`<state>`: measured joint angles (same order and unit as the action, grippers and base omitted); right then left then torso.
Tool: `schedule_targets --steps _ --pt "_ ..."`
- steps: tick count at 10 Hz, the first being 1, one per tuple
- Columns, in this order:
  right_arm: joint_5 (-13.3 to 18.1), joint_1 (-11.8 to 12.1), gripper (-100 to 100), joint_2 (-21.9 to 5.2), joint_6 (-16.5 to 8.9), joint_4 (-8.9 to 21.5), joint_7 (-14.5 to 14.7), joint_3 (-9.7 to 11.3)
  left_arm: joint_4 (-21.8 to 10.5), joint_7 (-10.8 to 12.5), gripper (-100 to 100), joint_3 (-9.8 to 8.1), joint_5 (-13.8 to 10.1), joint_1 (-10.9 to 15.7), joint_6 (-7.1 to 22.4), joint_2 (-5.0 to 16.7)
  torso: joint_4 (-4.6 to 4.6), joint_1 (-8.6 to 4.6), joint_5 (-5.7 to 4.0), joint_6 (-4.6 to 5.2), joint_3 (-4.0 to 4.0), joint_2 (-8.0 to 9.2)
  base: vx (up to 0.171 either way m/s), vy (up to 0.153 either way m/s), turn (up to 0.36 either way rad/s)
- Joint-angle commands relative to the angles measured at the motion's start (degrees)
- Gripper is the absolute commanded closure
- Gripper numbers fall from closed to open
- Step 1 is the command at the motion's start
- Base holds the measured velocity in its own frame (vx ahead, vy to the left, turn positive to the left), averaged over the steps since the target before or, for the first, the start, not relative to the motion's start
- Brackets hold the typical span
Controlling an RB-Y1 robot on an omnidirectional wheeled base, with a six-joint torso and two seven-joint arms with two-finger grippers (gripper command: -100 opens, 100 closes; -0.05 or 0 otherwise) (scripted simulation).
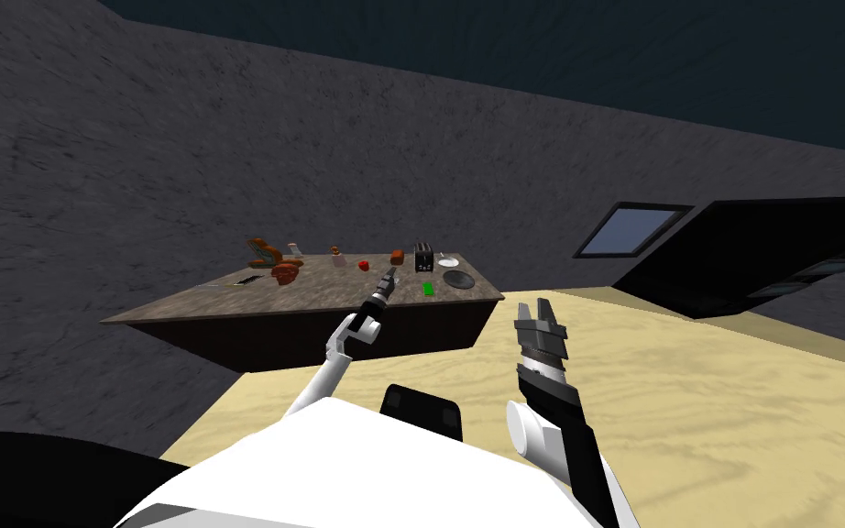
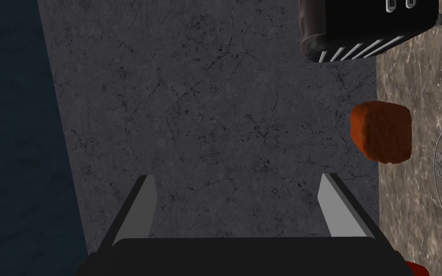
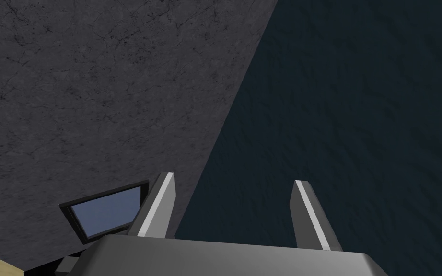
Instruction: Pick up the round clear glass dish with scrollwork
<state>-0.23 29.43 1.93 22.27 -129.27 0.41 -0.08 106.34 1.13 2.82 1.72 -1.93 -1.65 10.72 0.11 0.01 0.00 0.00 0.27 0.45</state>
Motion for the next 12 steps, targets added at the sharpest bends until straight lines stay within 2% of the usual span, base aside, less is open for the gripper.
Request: schedule_targets --steps 1,2,3,4,5,6,7,8,9,10,11,12 --pt "0.0 0.0 0 0.0 0.0 0.0 0.0 0.0 -1.1 0.1 -100 0.01 -0.3 1.3 1.8 0.5 0.00 0.00 0.00 0.00 0.00 0.00 -0.092 0.018 0.006" --pt "0.0 0.0 0 0.0 0.0 0.0 0.0 0.0 -3.8 0.0 -100 0.09 -0.8 3.7 3.9 0.7 -0.01 0.04 0.01 -0.01 -0.04 -0.09 -0.088 0.018 0.023" --pt "0.0 0.0 0 0.0 0.0 0.0 0.0 0.0 -4.0 0.0 -100 0.09 -0.8 4.1 4.2 0.7 -0.03 0.05 0.01 -0.01 -0.07 -0.13 -0.070 0.009 0.009" --pt "0.0 0.0 0 0.0 0.0 0.0 0.0 0.0 -6.4 -0.1 -100 0.18 -1.3 6.2 6.2 1.0 -0.03 0.01 0.00 -0.01 -0.10 -0.19 -0.073 0.011 0.021" --pt "0.0 0.0 0 0.0 0.0 0.0 0.0 0.0 -6.9 -0.1 -100 0.18 -1.3 6.9 6.5 1.0 -0.04 0.01 0.00 -0.01 -0.11 -0.20 -0.070 0.006 0.009" --pt "0.0 0.0 0 0.0 0.0 0.0 0.0 0.0 -8.9 -0.2 -100 0.28 -1.8 8.9 8.9 1.2 -0.04 -0.01 0.00 -0.01 -0.12 -0.22 -0.092 0.007 0.019" --pt "0.0 0.0 0 0.0 0.0 0.0 0.0 0.0 -9.9 -0.2 -100 0.28 -1.8 9.8 8.9 1.2 -0.04 0.00 0.00 -0.01 -0.09 -0.16 -0.072 0.010 0.011" --pt "0.0 0.0 0 0.0 0.0 0.0 0.0 0.0 -11.9 -0.3 -100 0.38 -2.3 11.9 11.2 1.5 -0.04 0.00 0.00 -0.01 -0.11 -0.21 -0.060 0.019 0.023" --pt "0.0 0.0 0 0.0 0.0 0.0 0.0 0.0 -13.0 -0.3 -100 0.38 -2.3 12.6 11.2 1.5 -0.05 0.04 0.01 -0.02 -0.14 -0.25 -0.047 0.018 0.011" --pt "0.0 0.0 0 0.0 0.0 0.0 0.0 0.0 -15.2 -0.5 -100 0.49 -2.9 14.8 13.5 1.7 -0.06 0.03 0.01 -0.01 -0.16 -0.30 -0.045 0.016 0.023" --pt "0.0 0.0 0 0.0 0.0 0.0 0.0 0.0 -16.1 -0.5 -100 0.49 -2.9 15.5 13.5 1.7 -0.07 0.03 0.00 -0.01 -0.18 -0.32 -0.036 0.015 0.008" --pt "0.0 0.0 0 0.0 0.0 0.0 0.0 0.0 -18.5 -0.6 -100 0.60 -3.6 18.3 15.8 1.9 -0.07 0.02 0.00 -0.01 -0.19 -0.35 -0.041 0.020 0.020"
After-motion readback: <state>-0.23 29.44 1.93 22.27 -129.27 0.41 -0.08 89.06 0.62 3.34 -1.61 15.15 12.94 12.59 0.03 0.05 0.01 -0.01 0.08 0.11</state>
